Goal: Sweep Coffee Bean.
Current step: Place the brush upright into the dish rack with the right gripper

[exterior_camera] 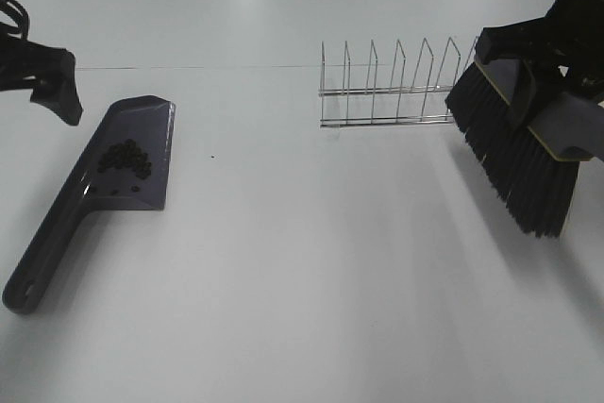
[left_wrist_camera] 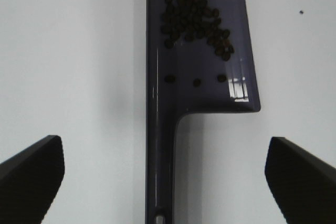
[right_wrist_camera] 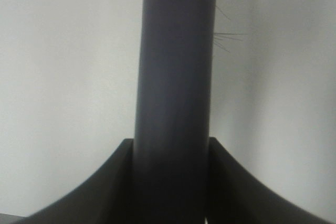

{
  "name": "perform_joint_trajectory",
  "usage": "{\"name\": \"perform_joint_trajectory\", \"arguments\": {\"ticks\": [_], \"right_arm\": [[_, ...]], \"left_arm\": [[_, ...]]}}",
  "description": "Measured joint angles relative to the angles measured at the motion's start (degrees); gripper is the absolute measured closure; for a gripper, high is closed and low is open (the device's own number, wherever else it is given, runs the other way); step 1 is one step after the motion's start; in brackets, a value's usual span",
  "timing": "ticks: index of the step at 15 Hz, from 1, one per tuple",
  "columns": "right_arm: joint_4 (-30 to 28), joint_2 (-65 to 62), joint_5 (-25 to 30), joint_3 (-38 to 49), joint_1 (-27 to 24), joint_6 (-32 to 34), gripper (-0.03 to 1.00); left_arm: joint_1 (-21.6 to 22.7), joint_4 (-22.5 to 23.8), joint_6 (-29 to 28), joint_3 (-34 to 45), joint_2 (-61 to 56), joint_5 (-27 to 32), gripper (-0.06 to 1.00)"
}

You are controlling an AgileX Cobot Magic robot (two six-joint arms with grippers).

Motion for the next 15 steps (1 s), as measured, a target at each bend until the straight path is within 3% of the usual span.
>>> {"name": "perform_joint_trajectory", "arguments": {"ticks": [6, 12, 15], "right_arm": [[-1.0, 4.6, -1.9, -2.1, 0.0, 1.5, 0.63], [-10.0, 21.0, -2.5, -15.4, 0.0, 7.1, 0.63], [-11.8, 25.8, -2.2, -20.5, 0.0, 7.6, 0.63]], "left_arm": [[0.0, 3.4, -2.8, 0.0, -3.8, -1.6, 0.0], [0.0, 3.4, -2.8, 0.0, -3.8, -1.6, 0.0], [0.0, 3.6, -2.8, 0.0, -3.8, -1.6, 0.0]]}}
